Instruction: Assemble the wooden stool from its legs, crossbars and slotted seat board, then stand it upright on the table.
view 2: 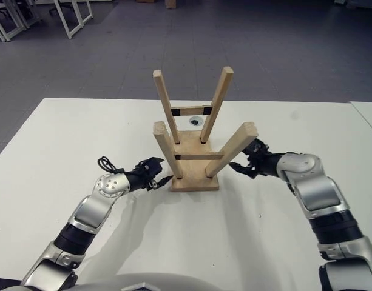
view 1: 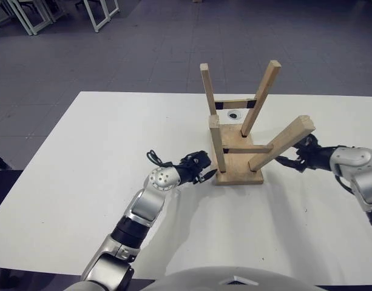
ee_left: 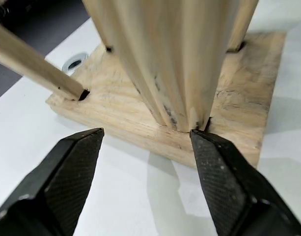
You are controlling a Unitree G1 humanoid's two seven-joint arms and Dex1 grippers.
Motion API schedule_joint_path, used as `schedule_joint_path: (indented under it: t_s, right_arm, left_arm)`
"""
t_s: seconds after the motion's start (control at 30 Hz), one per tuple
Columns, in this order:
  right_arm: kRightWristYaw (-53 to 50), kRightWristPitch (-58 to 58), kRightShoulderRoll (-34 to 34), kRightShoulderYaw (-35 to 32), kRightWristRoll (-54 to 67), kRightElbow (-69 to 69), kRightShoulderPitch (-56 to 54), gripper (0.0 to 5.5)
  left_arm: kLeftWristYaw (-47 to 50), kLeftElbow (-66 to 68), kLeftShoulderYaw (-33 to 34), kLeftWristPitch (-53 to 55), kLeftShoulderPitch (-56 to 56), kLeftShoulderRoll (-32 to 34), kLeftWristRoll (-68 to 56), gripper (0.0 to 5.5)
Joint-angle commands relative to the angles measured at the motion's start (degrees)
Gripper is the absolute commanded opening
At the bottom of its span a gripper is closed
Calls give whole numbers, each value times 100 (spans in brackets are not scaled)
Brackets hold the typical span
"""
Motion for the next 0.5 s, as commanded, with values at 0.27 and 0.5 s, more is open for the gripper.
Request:
schedule_joint_path:
  t_s: [0.27, 0.5]
  right_arm:
    - [2150, 1294, -1015, -637, 1349, -1264, 704, 318]
    - [1465, 2910, -46, -1249, 3181, -2668, 80, 318]
  left_arm:
    - [307, -2364, 1162, 1024, 504, 45, -1067, 326]
    - [424, -2296, 2180, 1148, 739, 502, -1531, 326]
